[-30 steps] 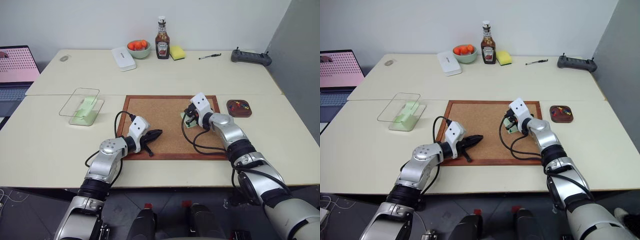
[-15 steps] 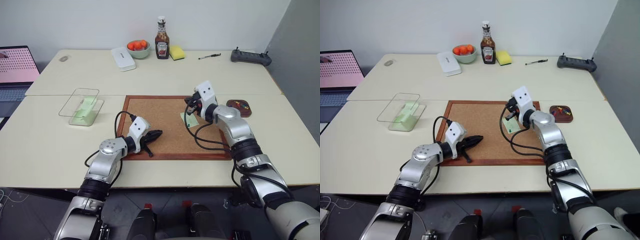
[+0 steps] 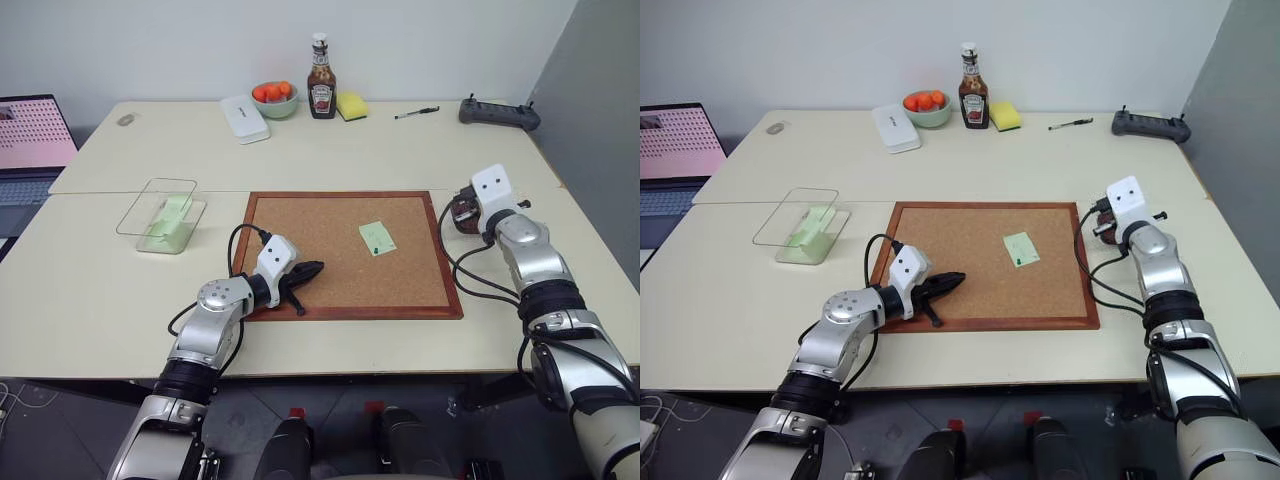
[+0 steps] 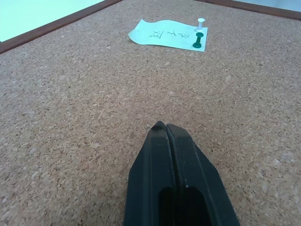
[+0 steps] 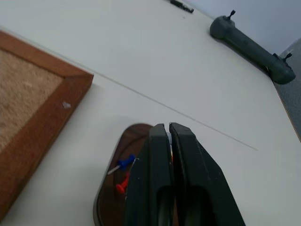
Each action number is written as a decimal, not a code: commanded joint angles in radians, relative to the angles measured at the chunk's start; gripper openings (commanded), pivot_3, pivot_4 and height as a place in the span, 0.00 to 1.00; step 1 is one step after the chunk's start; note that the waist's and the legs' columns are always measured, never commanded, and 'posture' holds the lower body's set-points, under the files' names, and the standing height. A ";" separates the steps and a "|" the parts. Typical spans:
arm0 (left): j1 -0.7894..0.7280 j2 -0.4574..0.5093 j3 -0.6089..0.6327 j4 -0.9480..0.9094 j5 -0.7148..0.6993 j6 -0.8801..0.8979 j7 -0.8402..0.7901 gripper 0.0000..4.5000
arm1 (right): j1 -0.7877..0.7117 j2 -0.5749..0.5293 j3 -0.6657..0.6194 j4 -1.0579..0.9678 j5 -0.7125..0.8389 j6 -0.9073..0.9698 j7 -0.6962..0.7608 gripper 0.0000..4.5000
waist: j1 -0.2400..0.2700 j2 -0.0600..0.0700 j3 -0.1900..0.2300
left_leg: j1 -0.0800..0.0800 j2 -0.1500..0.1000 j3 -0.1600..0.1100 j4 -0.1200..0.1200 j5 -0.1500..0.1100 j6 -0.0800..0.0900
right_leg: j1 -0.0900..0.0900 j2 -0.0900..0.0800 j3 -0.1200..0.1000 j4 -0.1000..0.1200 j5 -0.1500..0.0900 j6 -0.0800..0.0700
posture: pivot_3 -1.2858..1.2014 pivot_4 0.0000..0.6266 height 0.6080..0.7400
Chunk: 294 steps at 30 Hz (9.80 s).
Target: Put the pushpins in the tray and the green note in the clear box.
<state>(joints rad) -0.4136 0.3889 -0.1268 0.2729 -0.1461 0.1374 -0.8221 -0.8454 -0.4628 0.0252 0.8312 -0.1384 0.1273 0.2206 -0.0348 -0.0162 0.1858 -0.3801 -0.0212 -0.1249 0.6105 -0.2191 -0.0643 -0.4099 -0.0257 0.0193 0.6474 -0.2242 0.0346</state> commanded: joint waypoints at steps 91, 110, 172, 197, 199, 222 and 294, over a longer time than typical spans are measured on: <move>0.015 0.004 -0.022 0.028 0.033 -0.030 -0.014 0.00 | 0.308 0.113 0.070 -0.682 0.280 0.200 0.457 0.02 | 0.001 0.001 0.000 | 0.000 0.000 -0.002 0.000 0.000 0.000 | 0.001 0.000 -0.002 -0.001 0.000 0.000 | 0.52 0.24 1.00; 0.022 0.004 -0.027 0.027 0.048 -0.031 -0.017 0.00 | 0.282 0.109 -0.002 -0.701 0.305 0.144 0.413 0.02 | 0.002 0.001 0.000 | 0.000 0.000 -0.003 0.000 0.000 0.000 | 0.001 0.000 -0.002 -0.001 0.000 0.000 | 0.52 0.24 1.00; 0.017 0.003 -0.021 0.018 0.040 -0.026 -0.032 0.00 | 0.252 -0.013 -0.078 -0.581 0.273 0.089 0.271 0.87 | 0.000 0.001 -0.001 | 0.001 0.000 -0.001 0.000 0.000 0.000 | 0.002 0.000 -0.001 -0.001 0.000 0.000 | 0.52 0.24 1.00; 0.016 0.007 -0.017 0.017 0.038 -0.022 -0.034 0.00 | 0.349 0.160 0.114 -0.631 0.276 0.119 0.400 0.68 | 0.001 0.001 -0.001 | 0.001 0.000 -0.003 0.000 0.000 0.000 | 0.002 0.001 -0.003 -0.001 0.000 0.000 | 0.52 0.24 1.00; 0.019 0.008 -0.017 0.015 0.037 -0.022 -0.035 0.00 | 0.342 0.159 0.110 -0.612 0.275 0.110 0.403 0.58 | 0.001 0.001 -0.001 | 0.001 0.000 -0.003 0.000 0.000 0.000 | 0.002 0.000 -0.003 -0.001 0.000 0.000 | 0.52 0.24 1.00; 0.019 0.006 -0.018 0.022 0.041 -0.025 -0.031 0.00 | 0.339 0.166 0.103 -0.663 0.273 0.062 0.431 0.01 | 0.001 0.001 -0.001 | 0.001 0.000 -0.003 0.000 0.000 0.000 | 0.002 0.001 -0.003 -0.001 0.000 0.000 | 0.52 0.24 1.00; -0.409 -0.388 0.481 0.181 -0.654 0.741 0.347 0.49 | 0.289 0.078 0.173 -0.834 0.133 -0.149 0.487 0.00 | 0.001 -0.002 0.001 | -0.001 0.000 -0.004 0.000 0.000 -0.001 | 0.001 0.000 -0.003 -0.002 0.000 0.001 | 0.52 0.24 1.00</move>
<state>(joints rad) -0.7996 0.0029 0.3421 0.4602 -0.7780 0.8848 -0.4723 -0.5351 -0.3843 0.2163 0.0428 -0.0169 -0.0202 0.7121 -0.0338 -0.0178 0.1869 -0.3813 -0.0215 -0.1286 0.6109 -0.2189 -0.0655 -0.4092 -0.0255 0.0164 0.6453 -0.2243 0.0353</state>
